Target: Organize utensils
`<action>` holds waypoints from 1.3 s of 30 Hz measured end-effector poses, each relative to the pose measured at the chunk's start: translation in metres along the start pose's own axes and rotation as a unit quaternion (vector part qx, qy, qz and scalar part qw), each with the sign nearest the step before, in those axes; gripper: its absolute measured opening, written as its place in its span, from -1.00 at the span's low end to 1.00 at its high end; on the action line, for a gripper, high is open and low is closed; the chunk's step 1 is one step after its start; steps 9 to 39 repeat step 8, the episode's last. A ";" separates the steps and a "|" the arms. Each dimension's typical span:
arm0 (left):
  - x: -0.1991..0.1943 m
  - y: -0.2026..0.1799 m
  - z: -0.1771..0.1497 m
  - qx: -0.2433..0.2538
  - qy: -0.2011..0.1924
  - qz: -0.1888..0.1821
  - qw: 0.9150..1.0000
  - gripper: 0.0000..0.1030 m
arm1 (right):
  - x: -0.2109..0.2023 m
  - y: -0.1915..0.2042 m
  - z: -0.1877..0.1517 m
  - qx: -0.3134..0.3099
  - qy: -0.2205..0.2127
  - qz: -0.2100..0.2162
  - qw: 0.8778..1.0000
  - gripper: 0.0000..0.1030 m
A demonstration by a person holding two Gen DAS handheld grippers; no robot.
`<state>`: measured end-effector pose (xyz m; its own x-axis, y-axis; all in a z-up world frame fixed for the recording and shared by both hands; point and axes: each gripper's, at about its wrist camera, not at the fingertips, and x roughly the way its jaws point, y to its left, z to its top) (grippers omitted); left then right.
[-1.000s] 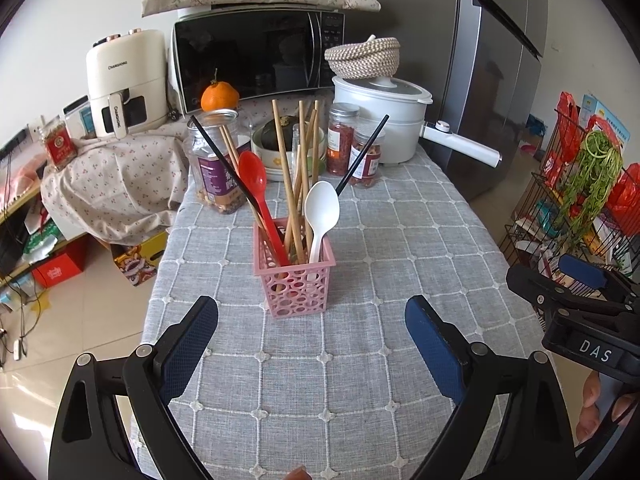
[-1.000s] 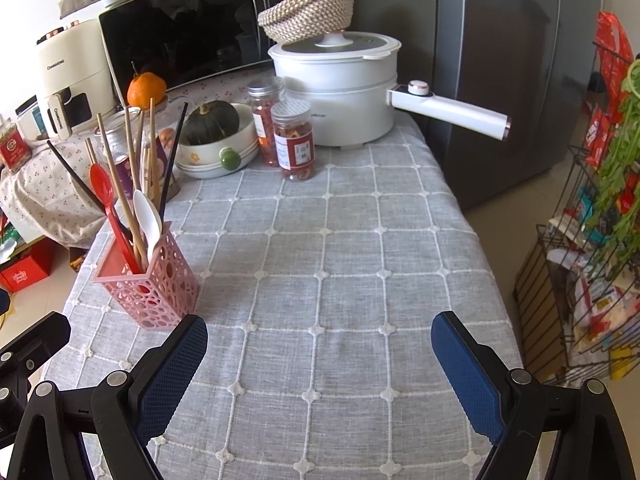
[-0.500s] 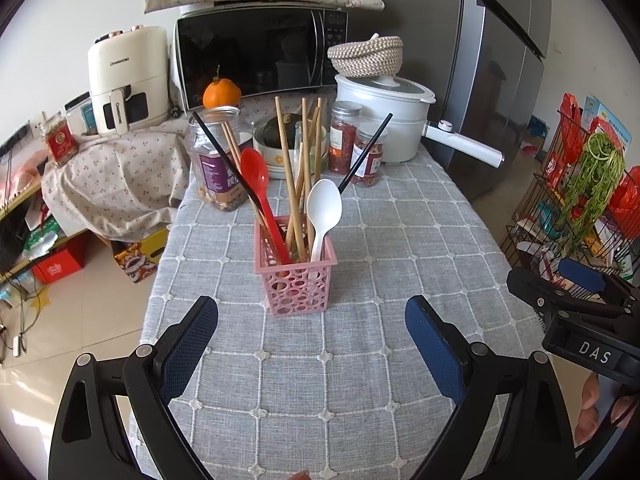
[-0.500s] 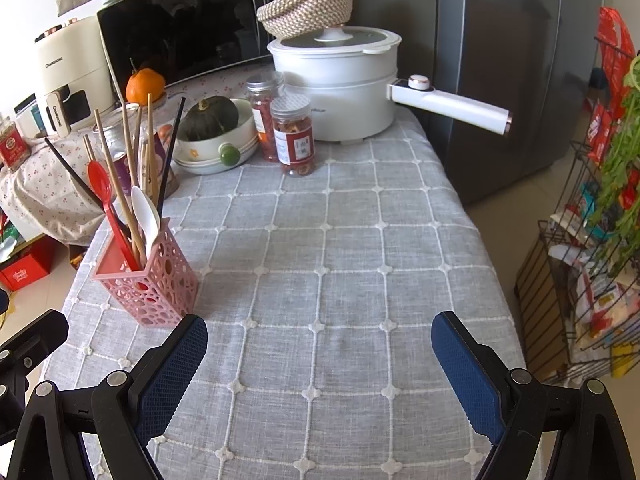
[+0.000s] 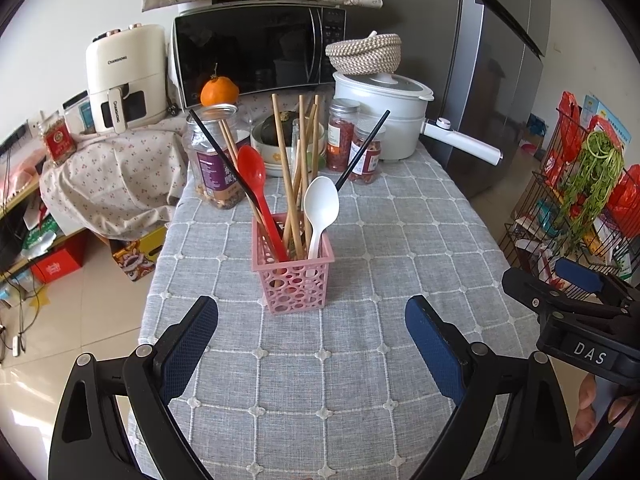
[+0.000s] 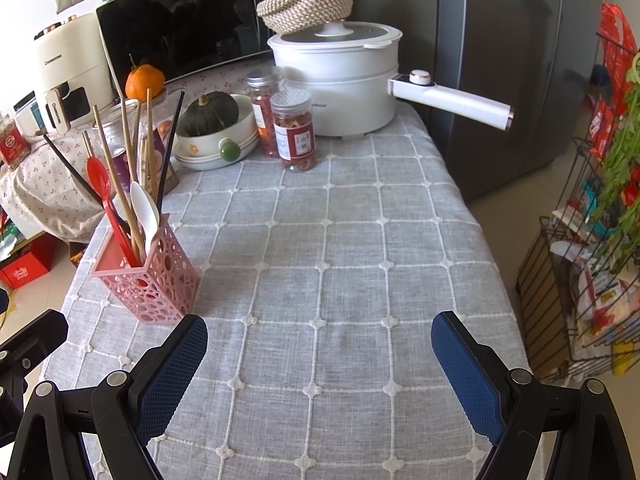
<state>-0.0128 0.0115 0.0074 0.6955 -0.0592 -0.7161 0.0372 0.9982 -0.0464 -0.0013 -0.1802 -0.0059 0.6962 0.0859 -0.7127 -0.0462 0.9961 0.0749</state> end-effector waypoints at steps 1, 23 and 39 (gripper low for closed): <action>0.000 0.000 0.000 0.000 0.000 0.000 1.000 0.87 | 0.000 0.000 0.000 0.000 0.001 0.000 1.000 0.83; 0.001 -0.002 -0.001 0.001 0.001 -0.001 1.000 0.87 | 0.001 0.001 0.000 0.000 0.004 0.000 1.000 0.83; 0.001 -0.002 -0.001 0.001 0.001 -0.001 1.000 0.87 | 0.001 0.001 0.000 0.000 0.004 0.000 1.000 0.83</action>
